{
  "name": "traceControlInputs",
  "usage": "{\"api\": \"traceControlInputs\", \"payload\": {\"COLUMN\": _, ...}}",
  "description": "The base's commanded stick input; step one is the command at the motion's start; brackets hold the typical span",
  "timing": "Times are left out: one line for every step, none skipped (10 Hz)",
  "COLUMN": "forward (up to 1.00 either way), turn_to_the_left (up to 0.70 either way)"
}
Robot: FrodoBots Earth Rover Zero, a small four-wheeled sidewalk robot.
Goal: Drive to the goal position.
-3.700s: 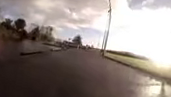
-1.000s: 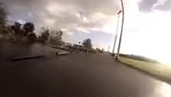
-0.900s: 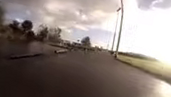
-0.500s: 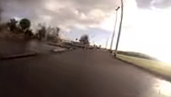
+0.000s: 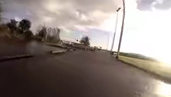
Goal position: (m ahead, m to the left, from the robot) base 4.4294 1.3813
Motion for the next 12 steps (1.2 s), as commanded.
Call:
{"api": "traceControlInputs", "payload": {"forward": 0.70, "turn_to_the_left": 0.00}}
{"api": "traceControlInputs", "payload": {"forward": 0.70, "turn_to_the_left": 0.00}}
{"api": "traceControlInputs", "payload": {"forward": 0.70, "turn_to_the_left": 0.00}}
{"api": "traceControlInputs", "payload": {"forward": 0.70, "turn_to_the_left": 0.00}}
{"api": "traceControlInputs", "payload": {"forward": 0.70, "turn_to_the_left": 0.00}}
{"api": "traceControlInputs", "payload": {"forward": 0.70, "turn_to_the_left": -0.03}}
{"api": "traceControlInputs", "payload": {"forward": 0.70, "turn_to_the_left": -0.08}}
{"api": "traceControlInputs", "payload": {"forward": 0.70, "turn_to_the_left": -0.12}}
{"api": "traceControlInputs", "payload": {"forward": 0.70, "turn_to_the_left": -0.14}}
{"api": "traceControlInputs", "payload": {"forward": 0.70, "turn_to_the_left": -0.14}}
{"api": "traceControlInputs", "payload": {"forward": 0.70, "turn_to_the_left": -0.14}}
{"api": "traceControlInputs", "payload": {"forward": 0.70, "turn_to_the_left": -0.14}}
